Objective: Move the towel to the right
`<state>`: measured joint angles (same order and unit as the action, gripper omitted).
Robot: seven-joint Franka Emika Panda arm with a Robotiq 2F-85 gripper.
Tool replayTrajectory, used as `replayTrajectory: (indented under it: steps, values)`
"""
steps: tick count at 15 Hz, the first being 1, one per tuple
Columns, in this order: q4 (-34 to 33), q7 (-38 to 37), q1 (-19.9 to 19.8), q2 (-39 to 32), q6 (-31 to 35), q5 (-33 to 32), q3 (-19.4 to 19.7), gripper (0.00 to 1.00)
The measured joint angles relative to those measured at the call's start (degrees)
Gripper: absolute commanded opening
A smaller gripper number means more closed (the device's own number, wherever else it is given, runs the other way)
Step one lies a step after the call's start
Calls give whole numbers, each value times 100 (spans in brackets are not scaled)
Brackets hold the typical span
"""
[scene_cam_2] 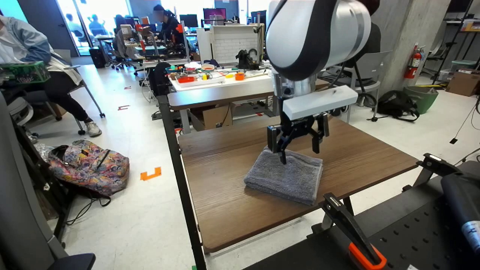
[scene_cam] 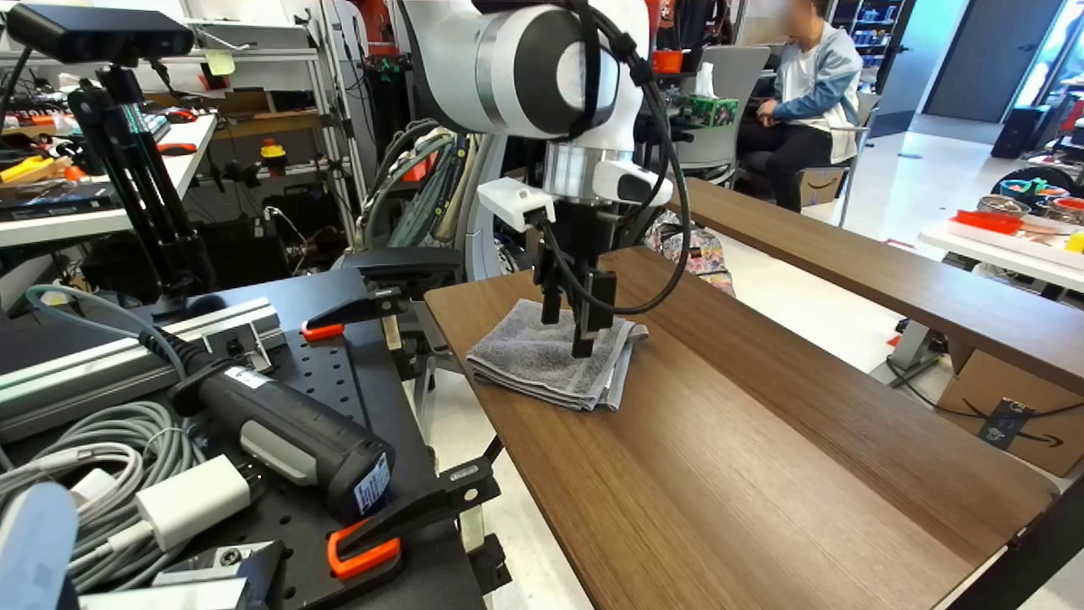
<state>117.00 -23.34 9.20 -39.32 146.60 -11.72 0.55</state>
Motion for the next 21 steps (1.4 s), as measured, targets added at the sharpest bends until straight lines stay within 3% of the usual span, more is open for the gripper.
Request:
replayTrajectory:
  steps: [9, 21]
  values:
    - [-378, 0, 523, -725, 813, 18, 263, 100]
    - [-1044, -4, 515, -1098, 831, 202, 832, 100]
